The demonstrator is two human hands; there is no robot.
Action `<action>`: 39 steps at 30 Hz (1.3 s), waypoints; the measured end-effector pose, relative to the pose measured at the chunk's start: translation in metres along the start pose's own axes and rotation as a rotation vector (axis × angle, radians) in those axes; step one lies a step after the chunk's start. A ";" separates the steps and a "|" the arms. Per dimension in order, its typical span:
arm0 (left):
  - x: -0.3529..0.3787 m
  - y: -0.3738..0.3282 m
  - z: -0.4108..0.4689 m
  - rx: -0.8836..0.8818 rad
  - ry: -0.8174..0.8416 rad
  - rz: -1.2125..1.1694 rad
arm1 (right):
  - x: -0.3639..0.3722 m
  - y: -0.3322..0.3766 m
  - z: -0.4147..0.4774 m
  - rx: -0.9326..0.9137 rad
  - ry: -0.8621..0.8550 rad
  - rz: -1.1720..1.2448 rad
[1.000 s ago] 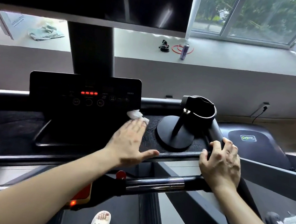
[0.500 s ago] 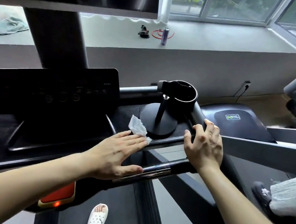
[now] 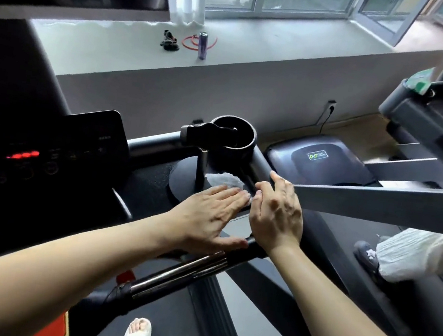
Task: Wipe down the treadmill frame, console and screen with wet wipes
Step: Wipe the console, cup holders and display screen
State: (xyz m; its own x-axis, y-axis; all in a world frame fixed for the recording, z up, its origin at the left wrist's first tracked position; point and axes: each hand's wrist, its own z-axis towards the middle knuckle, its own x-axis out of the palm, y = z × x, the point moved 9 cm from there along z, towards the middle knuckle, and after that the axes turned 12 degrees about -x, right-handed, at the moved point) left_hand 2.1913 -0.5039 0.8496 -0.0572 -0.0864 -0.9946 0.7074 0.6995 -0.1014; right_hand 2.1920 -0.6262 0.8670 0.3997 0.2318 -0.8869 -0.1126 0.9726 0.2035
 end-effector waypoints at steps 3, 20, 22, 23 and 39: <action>0.003 -0.006 0.016 -0.023 0.003 -0.040 | -0.003 -0.002 0.000 0.004 -0.022 0.050; -0.003 0.018 0.042 -0.280 -0.109 0.164 | -0.002 -0.006 0.000 0.068 0.052 0.125; 0.000 0.021 0.047 -0.355 -0.085 0.225 | -0.003 -0.006 -0.001 0.072 0.049 0.132; 0.001 0.019 0.048 -0.379 -0.091 0.207 | -0.003 -0.007 -0.001 0.074 0.053 0.136; -0.012 0.020 0.052 -0.285 -0.071 0.276 | -0.007 -0.005 0.000 0.085 0.049 0.182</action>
State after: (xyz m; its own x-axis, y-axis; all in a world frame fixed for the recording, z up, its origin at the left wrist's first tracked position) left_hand 2.2431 -0.5257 0.8609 0.1635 0.0910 -0.9823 0.4652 0.8710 0.1581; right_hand 2.1895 -0.6329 0.8715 0.3345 0.4048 -0.8510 -0.1012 0.9133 0.3946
